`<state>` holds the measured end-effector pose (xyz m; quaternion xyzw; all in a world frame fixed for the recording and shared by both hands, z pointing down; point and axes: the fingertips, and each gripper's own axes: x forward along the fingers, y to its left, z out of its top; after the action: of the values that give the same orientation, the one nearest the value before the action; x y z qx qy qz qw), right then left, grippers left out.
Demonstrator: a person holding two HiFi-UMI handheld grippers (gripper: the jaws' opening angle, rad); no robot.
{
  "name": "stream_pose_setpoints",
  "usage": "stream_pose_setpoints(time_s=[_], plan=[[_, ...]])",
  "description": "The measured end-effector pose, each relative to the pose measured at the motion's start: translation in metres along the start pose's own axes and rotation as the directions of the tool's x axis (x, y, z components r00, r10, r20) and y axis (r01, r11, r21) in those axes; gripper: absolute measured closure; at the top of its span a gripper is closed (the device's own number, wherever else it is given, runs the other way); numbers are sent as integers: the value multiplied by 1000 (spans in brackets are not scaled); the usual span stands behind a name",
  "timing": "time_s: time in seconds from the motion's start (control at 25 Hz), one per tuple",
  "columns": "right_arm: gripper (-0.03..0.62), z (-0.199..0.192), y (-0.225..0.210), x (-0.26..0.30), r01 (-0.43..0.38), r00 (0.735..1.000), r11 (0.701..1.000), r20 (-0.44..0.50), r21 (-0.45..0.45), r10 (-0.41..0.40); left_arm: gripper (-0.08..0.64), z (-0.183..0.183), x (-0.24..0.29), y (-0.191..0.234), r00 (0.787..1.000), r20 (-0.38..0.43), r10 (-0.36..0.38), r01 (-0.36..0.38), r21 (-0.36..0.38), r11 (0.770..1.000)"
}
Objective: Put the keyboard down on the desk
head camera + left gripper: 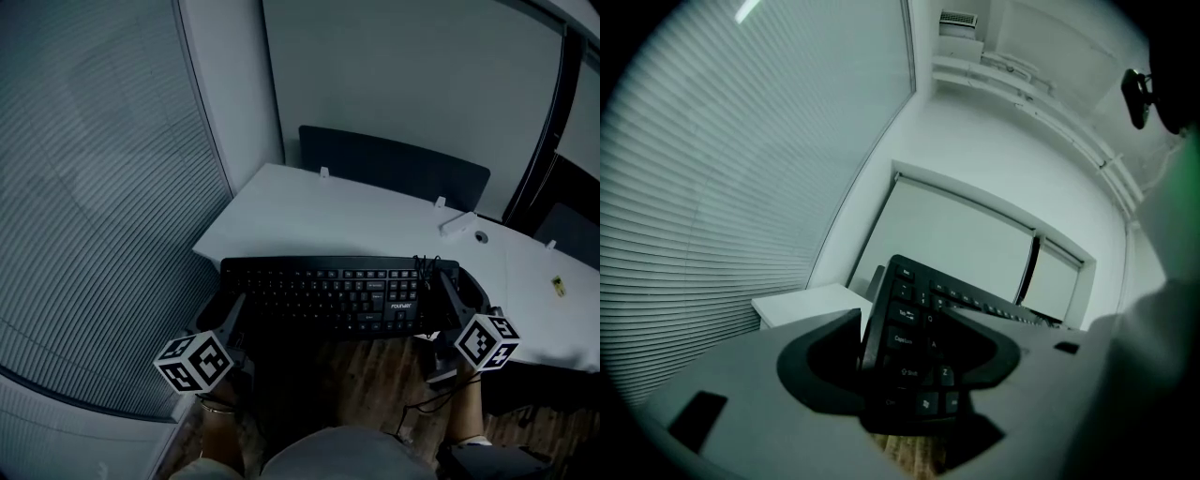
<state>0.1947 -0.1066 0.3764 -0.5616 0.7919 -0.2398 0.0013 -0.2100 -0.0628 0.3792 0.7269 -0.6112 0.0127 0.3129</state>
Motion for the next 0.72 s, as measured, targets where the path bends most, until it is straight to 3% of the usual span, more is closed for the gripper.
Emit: stream_pose_setpoints(time_s=[0.36,0.72], plan=[[354,-11,-7,2,19,999,998,-39,52,-17,291,4,4,-2,998,-55,23,-22,18,1000],[354,-9,-6,1,31,999,999,-45,38,-29,291,0,9,2,998,-57,11,-11,-2,1000]])
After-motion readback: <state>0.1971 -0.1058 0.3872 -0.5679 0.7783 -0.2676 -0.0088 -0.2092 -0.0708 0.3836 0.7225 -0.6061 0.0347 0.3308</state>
